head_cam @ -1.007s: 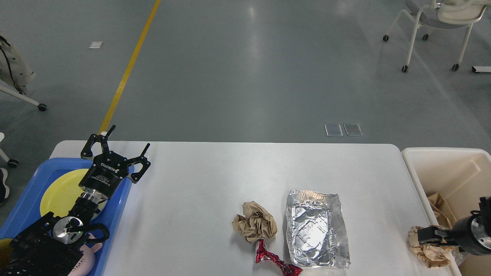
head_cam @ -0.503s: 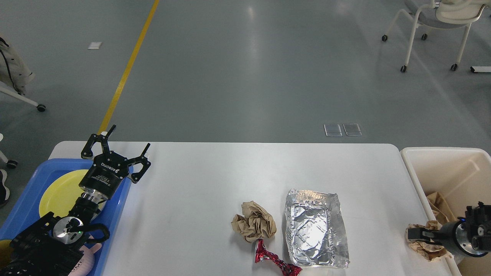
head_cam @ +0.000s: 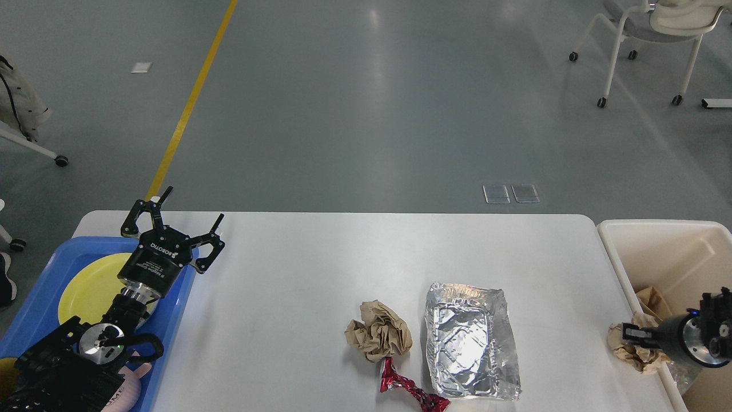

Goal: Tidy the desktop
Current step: 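Grasp the brown paper and drop it into the white bin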

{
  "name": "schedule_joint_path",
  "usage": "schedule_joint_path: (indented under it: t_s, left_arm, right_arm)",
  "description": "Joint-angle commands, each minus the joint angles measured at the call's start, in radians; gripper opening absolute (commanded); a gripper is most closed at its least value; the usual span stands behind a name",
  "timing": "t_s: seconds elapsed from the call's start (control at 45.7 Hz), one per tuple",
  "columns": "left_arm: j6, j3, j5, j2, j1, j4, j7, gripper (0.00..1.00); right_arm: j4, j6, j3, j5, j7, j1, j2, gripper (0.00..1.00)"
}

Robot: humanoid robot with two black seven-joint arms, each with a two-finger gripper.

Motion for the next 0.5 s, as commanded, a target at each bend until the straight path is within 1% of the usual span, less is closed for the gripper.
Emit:
schedule_joint_path:
  t_s: [0.0, 0.153, 0.219, 0.285, 0.394, 0.482]
  left_arm:
    - [0.000, 0.000, 0.000, 0.000, 0.000, 0.000, 0.000, 0.99]
    - [0.000, -0.002, 0.000, 0.000, 0.000, 0.000, 0.000, 0.99]
    - [0.000, -0.002, 0.000, 0.000, 0.002, 0.000, 0.000, 0.99]
    - [0.000, -0.002, 0.000, 0.000, 0.000, 0.000, 0.000, 0.99]
    - [0.000, -0.002, 0.000, 0.000, 0.002, 0.000, 0.000, 0.99]
    - [0.000, -0.002, 0.000, 0.000, 0.002, 0.000, 0.000, 0.99]
  right_arm:
    - [0.099, 0.194, -0.011, -0.003, 0.009, 0.206, -0.108, 0.00]
    - [0.155, 0.564, -0.018, -0.012, 0.025, 0.554, -0.233, 0.00]
    - [0.159, 0.687, -0.019, -0.030, 0.030, 0.686, -0.271, 0.00]
    - [0.167, 0.776, -0.019, -0.049, 0.032, 0.807, -0.294, 0.00]
    - [0.165, 0.894, -0.022, -0.089, 0.032, 0.990, -0.311, 0.00]
    - [0.158, 0.905, -0.021, -0.119, 0.032, 1.094, -0.310, 0.00]
